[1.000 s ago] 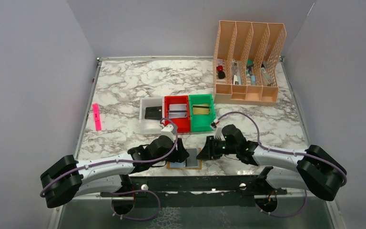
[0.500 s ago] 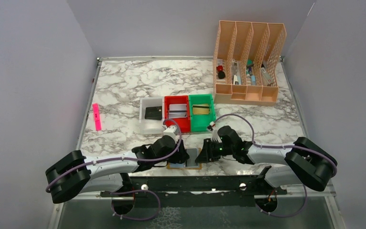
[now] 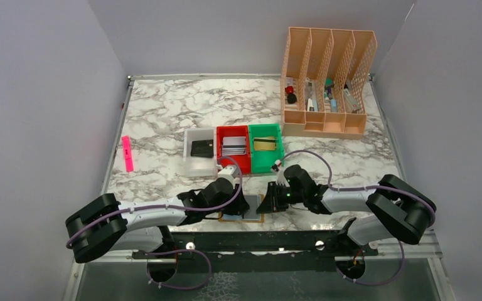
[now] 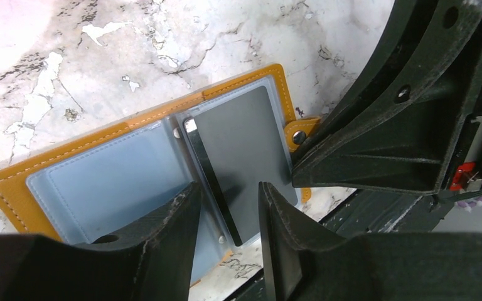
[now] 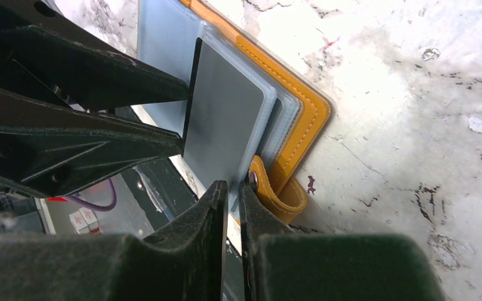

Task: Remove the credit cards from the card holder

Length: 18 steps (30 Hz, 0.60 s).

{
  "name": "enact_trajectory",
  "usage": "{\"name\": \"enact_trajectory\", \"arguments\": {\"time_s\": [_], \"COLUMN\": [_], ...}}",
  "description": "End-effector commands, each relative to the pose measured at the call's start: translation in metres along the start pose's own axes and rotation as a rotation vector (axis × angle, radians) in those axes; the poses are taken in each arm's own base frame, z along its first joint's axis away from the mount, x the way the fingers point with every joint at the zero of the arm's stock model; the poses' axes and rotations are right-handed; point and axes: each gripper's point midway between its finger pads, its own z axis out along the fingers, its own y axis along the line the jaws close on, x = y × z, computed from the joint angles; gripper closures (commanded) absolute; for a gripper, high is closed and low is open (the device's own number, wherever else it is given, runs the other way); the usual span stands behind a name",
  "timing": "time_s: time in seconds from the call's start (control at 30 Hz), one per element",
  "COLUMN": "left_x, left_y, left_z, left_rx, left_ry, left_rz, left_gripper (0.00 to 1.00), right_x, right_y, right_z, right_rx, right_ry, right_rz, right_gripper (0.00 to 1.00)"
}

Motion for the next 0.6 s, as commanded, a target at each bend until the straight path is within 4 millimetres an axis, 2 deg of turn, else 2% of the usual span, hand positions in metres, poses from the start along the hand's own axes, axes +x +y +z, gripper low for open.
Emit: {"name": "enact_trajectory", "arguments": {"time_s": [0.0, 0.23, 0.57], "left_x": [-0.005, -0.002, 0.007], "left_y": [-0.007, 0.012, 0.021], "left_z": [0.003, 0.002, 0.010], "left_rx": [0.020, -0.023, -0.021], "left_ry": [-0.008, -0.065, -0.070], "left_rz": [0.005, -0.054, -0.119], "left_gripper": [0.59, 0.66, 0.74], "right_x": [-0.009, -0.004, 0.001], "right_y": [-0.005, -0.020, -0.026], "right_z": [0.005, 0.006, 0.007], "right_rx": [0.043, 0.113, 0.125], "right_ry": [-0.040, -0.022, -0.006], "right_rz": [0.017, 0.030, 0.037], "right_gripper": [0.86, 0.87, 0.90]}}
